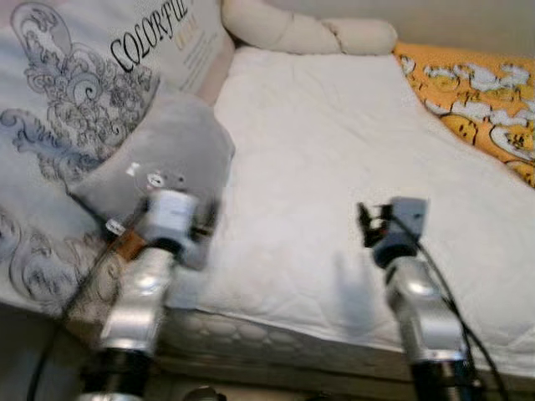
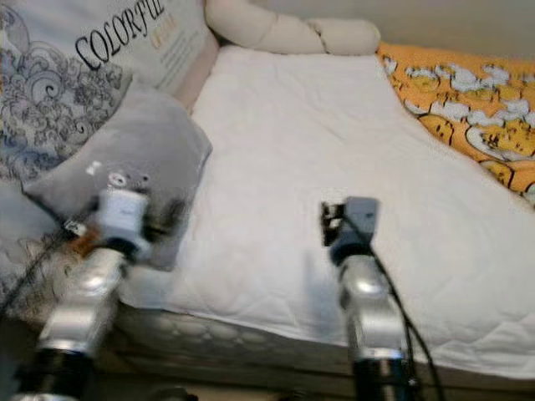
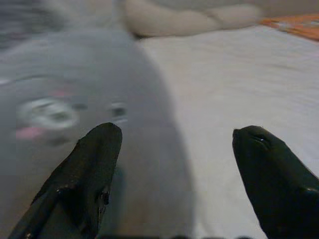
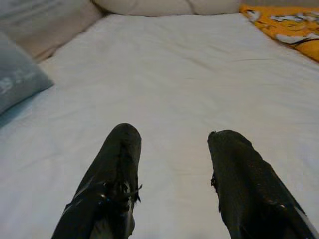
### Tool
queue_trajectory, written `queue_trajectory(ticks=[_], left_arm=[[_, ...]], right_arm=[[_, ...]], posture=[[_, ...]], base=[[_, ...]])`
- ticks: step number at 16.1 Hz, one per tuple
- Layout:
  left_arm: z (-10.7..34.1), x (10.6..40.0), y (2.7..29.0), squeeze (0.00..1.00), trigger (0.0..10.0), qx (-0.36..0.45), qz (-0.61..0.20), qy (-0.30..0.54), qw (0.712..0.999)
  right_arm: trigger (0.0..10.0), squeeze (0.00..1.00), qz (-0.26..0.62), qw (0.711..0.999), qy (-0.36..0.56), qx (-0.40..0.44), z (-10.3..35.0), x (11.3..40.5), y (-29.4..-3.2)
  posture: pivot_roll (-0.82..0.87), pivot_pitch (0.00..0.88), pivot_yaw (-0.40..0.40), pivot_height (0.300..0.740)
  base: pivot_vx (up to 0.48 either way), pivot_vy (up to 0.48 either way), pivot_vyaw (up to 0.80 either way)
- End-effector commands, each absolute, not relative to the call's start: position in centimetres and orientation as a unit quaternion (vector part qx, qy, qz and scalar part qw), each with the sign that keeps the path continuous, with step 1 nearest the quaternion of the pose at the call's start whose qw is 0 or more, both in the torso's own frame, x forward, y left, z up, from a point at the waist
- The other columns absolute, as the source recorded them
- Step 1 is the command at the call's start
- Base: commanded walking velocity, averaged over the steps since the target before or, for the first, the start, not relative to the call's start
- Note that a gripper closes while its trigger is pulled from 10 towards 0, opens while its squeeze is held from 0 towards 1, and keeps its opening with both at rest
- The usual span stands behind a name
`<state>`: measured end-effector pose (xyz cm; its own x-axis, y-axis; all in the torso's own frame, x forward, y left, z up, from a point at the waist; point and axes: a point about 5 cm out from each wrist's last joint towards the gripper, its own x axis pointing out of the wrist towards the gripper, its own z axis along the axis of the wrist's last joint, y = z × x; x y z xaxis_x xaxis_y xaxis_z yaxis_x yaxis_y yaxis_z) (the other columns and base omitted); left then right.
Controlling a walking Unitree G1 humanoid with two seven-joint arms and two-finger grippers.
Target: Clean up the room
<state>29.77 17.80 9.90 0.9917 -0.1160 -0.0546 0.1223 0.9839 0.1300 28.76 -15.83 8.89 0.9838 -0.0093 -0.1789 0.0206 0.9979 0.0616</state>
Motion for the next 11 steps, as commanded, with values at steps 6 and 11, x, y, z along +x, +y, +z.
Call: queue_trajectory(ticks=[6,11], left_arm=[[10.7,30.0,17.9,0.97,10.0,0.053,-0.016,0.025,0.998],[10.2,29.8,18.1,0.98,10.0,0.053,-0.011,0.042,0.998]], right_arm=[[10.0,0.08,-0.040,0.995,0.092,0.028,8.7,29.1,-15.9],[10.0,0.55,-0.023,0.994,0.100,0.033,8.5,29.0,-15.4]], posture=[[0.05,0.000,0.016,0.740],[0.02,0.000,0.032,0.740]], base=[[0.000,-0.404,0.00],[0.000,-0.440,0.00]])
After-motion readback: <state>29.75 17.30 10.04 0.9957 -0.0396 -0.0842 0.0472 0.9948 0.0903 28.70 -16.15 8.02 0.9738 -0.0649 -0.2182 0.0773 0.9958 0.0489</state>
